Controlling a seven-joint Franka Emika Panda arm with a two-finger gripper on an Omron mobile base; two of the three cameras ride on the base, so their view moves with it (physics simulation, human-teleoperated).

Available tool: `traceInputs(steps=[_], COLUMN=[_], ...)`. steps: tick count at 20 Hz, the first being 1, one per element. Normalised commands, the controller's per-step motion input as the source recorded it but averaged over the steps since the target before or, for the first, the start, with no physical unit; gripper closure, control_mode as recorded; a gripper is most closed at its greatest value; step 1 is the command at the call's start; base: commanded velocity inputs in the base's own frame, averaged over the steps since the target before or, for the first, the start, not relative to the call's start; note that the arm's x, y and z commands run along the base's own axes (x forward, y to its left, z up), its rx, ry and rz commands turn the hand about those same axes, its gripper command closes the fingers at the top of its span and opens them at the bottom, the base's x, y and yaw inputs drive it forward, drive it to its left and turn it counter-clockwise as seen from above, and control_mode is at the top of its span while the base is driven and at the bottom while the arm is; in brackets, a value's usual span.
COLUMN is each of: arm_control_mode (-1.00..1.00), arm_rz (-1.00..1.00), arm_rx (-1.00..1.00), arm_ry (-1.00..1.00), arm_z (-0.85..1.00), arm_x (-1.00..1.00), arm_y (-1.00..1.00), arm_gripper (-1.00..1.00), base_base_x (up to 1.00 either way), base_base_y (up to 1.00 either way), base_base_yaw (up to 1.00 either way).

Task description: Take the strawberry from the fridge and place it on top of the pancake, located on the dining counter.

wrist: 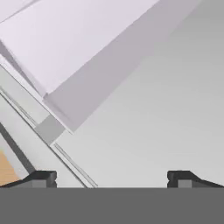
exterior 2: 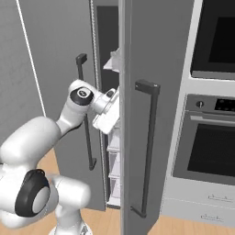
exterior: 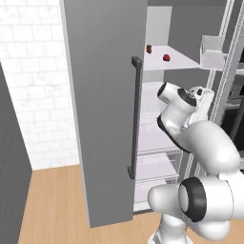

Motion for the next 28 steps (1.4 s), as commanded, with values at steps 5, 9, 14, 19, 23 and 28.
traceInputs(steps=[5, 9, 14, 19, 23, 28], arm_control_mode=[-1.00, -1.00, -1.00, -1.00, -1.00, -1.00], arm_rz=[-0.25, -0.20, 0.07, 0.00, -0.16, -0.40], arm_rx=[0.14, 0.07, -0.04, -0.01, 0.34, 0.88], arm_ry=[0.01, 0.01, -0.11, -0.22, -0.29, -0.48], arm_z=[0.01, 0.00, 0.06, -0.04, -0.45, -0.35], arm_x=[-0.65, -0.30, -0.49, -0.23, -0.17, -0.51], arm_y=[-1.00, -0.84, 0.49, 1.00, 0.82, 0.33], arm_gripper=[-1.00, -1.00, -1.00, -1.00, -1.00, -1.00], base_base_x=[0.00, 0.00, 0.00, 0.00, 0.00, 0.00], base_base_y=[0.00, 0.00, 0.00, 0.00, 0.00, 0.00], base_base_yaw=[0.00, 0.00, 0.00, 0.00, 0.00, 0.00])
